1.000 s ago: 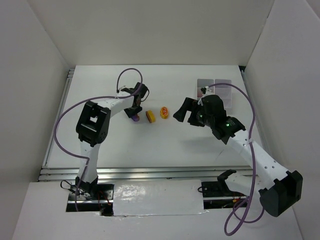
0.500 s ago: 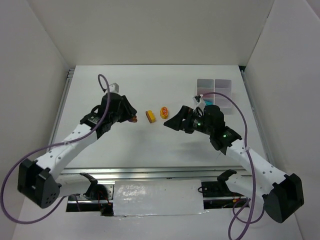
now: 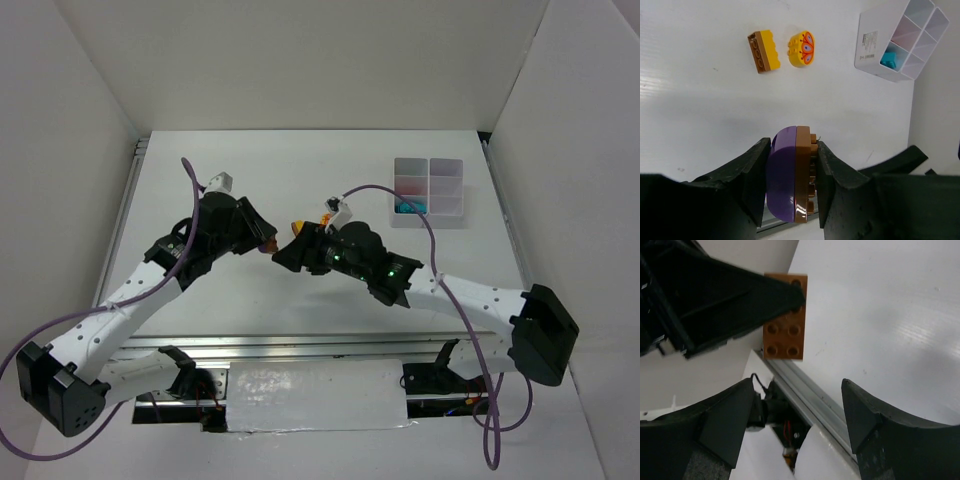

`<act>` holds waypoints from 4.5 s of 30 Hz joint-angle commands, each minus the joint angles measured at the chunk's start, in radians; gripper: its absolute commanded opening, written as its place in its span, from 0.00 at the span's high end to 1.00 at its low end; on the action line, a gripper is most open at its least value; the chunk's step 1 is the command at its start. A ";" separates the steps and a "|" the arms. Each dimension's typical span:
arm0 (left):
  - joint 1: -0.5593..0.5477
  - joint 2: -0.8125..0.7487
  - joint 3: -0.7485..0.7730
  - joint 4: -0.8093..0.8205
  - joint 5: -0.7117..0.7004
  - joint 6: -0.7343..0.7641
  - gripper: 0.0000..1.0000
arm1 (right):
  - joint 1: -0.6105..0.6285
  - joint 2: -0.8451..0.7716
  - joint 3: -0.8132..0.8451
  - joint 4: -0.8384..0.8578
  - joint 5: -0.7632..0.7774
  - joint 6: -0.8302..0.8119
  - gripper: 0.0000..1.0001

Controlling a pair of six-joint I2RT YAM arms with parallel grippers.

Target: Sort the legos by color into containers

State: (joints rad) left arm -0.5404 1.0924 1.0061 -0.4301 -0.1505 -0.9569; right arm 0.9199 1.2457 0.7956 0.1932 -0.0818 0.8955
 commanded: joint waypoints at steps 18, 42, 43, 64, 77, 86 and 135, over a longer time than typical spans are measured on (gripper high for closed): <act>-0.047 -0.051 0.017 0.031 0.104 -0.111 1.00 | 0.066 0.164 0.139 0.173 0.192 -0.102 1.00; -0.032 -0.241 -0.015 0.292 0.780 0.373 0.10 | -0.250 -0.327 -0.259 0.649 -0.611 0.057 1.00; -0.032 -0.239 -0.021 0.307 0.805 0.359 0.10 | -0.247 -0.331 -0.256 0.652 -0.615 0.062 1.00; -0.036 -0.154 -0.046 0.530 0.996 0.234 0.64 | -0.155 -0.209 -0.157 0.678 -0.572 0.040 1.00; -0.036 -0.215 -0.032 0.419 1.046 0.380 1.00 | -0.181 -0.331 -0.073 0.341 -0.656 -0.171 0.35; -0.036 -0.223 -0.058 0.464 1.092 0.371 1.00 | -0.181 -0.327 -0.032 0.269 -0.739 -0.207 0.46; -0.036 -0.259 0.069 -0.034 0.792 0.622 1.00 | -0.395 -0.352 -0.009 -0.124 -0.428 -0.327 1.00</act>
State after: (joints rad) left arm -0.5766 0.8619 1.0122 -0.3782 0.7597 -0.3958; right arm 0.6041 0.8978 0.7410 0.2108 -0.6846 0.5758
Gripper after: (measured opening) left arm 0.481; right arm 0.432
